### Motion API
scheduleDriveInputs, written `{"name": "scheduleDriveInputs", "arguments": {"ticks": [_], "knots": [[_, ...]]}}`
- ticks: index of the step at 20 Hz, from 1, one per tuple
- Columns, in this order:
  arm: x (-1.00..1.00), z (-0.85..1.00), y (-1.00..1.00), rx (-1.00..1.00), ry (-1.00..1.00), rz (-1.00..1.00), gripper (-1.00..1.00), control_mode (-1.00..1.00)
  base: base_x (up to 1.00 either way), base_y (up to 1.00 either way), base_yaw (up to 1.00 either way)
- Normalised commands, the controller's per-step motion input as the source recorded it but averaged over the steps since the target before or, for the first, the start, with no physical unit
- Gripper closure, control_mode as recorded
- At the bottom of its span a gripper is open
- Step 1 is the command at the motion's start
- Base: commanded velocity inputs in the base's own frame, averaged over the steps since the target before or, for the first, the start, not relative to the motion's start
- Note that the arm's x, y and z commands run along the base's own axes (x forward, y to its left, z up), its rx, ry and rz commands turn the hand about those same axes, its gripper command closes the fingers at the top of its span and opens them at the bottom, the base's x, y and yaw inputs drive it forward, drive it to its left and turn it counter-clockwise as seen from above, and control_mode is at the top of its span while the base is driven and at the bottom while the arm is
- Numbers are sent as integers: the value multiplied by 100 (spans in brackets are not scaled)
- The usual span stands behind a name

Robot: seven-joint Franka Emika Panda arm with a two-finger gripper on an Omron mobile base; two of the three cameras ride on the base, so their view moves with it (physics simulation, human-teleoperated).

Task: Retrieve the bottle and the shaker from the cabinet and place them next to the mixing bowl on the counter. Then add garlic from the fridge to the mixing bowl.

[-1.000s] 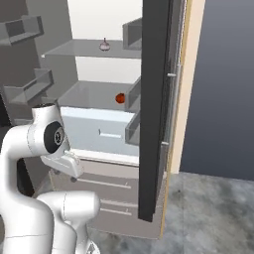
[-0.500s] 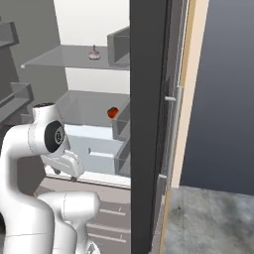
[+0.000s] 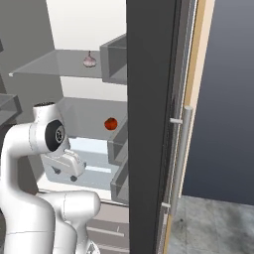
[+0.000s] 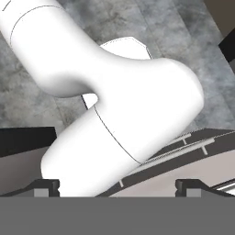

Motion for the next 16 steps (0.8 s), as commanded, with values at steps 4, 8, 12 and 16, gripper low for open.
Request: {"name": "scheduleDriveInputs", "arguments": {"ticks": [4,8,12,16], "knots": [[0,0,0,0,0,0,-100,100,33,2,0],[0,0,0,0,0,0,-100,100,62,11,0],[0,0,0,0,0,0,-100,100,65,15,0],[0,0,0,0,0,0,-100,-100,32,8,0]]}}
